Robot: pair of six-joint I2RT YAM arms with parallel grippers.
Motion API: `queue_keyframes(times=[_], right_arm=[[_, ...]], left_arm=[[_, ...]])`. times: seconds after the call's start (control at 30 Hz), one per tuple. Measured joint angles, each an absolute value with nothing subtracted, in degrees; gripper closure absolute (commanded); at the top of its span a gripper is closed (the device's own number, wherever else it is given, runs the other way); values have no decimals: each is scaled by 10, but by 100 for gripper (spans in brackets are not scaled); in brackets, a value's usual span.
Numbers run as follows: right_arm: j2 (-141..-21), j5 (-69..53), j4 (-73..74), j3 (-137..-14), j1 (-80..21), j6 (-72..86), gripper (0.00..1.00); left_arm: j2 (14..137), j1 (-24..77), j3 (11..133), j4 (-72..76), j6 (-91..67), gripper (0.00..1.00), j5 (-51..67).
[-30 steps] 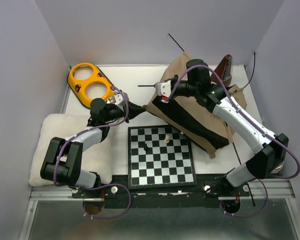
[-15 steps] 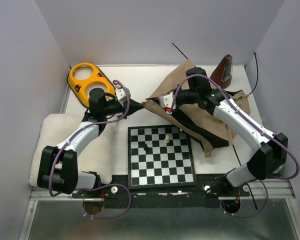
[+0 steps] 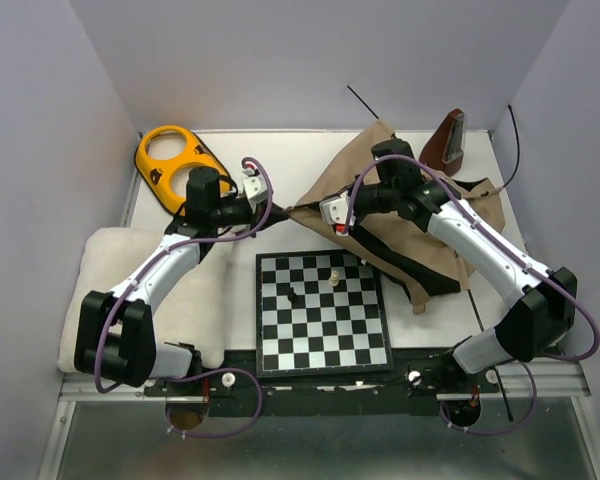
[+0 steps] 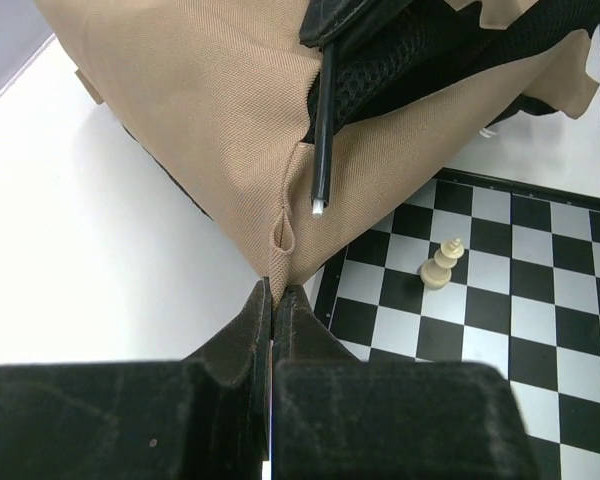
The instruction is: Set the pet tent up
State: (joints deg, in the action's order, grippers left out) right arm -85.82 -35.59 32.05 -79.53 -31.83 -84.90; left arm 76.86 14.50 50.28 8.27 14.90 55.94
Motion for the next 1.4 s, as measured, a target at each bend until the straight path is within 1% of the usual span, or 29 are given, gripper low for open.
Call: queue_keyframes(times=[0.37,1.4], right_arm=[[-858,-354,324,-795,-324,-849,99],[-888,-326,325,-795,-334,-834,99]], left_arm=[[770,148,511,47,179,100,557],[769,154,509,16,243,100,555]])
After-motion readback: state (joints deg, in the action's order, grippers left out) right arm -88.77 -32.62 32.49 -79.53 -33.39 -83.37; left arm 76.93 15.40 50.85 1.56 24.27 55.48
